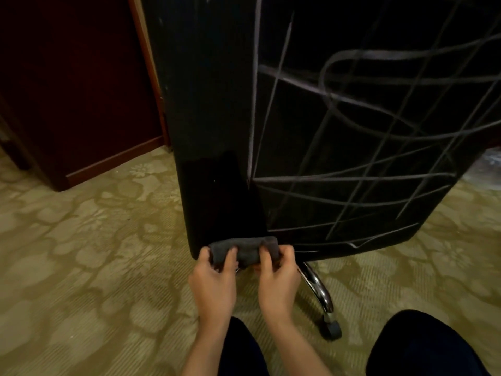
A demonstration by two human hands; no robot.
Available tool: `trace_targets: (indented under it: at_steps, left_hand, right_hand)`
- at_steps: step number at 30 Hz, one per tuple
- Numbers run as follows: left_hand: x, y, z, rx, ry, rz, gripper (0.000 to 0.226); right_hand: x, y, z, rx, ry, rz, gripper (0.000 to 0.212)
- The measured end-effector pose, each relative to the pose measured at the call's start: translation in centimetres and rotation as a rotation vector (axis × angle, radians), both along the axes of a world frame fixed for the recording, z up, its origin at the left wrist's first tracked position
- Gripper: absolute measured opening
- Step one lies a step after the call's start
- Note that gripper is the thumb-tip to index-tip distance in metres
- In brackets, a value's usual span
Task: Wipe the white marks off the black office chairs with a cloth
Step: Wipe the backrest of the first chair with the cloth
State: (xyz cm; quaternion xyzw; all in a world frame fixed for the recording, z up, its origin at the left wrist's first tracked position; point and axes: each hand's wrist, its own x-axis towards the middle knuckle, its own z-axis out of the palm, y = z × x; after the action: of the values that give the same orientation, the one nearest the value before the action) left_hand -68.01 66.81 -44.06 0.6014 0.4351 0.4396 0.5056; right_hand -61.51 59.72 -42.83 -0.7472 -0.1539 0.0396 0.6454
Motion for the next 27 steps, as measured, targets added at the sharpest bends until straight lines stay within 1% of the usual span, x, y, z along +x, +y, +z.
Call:
trace_targets:
  at_steps: [4, 7, 8, 10, 12, 14, 17, 20, 23, 27]
  left_hand:
    - [1.7, -1.6, -0.5, -0.013, 0.01, -0.075, 0.013]
    - [2.0, -2.4, 0.0, -0.022, -0.018, -0.115, 0.007]
    - [1.5, -2.0, 0.2, -0.005, -0.023, -0.082, 0.007]
    - [0.1, -0.5, 0.4, 0.017, -0.06, 0.053, 0.012]
    - [-1.2, 1.0, 1.0, -0.039, -0.127, 0.166, 0.012]
    - [-1.3, 1.6, 1.5, -0.07, -0.154, 0.197, 0.01]
    - [0.1, 0.7, 1.7, -0.061, -0.122, 0.122, 0.012]
    - [1.8, -1.6, 1.4, -0.025, -0.065, 0.069, 0.008]
    - [3.5, -4.3, 1.3, 0.012, -0.079, -0.006, 0.005]
    - [4.7, -5.7, 1.0, 0.041, -0.022, -0.031, 0.009]
  right_hand:
    - [1.6, -1.2, -0.3, 0.0, 0.016, -0.072, 0.011]
    - [1.7, -1.7, -0.3, 0.007, 0.025, -0.143, 0.009]
    - [1.2, -1.2, -0.2, 0.014, 0.026, -0.144, 0.01]
    - [-0.5, 0.7, 0.3, 0.028, 0.024, -0.076, 0.01]
    - [-2.0, 2.6, 1.0, 0.049, 0.038, 0.019, 0.011]
    - [-2.3, 3.5, 1.6, 0.083, 0.078, 0.063, 0.011]
    - [-0.5, 2.1, 1.3, 0.079, 0.122, 0.061, 0.01]
    - [1.6, -0.2, 0.7, 0.056, 0.097, 0.037, 0.011]
    - [3.2, -2.7, -0.1, 0.097, 0.065, -0.046, 0.011]
    - [4.6, -4.2, -0.8, 0.07, 0.041, -0.023, 0.01]
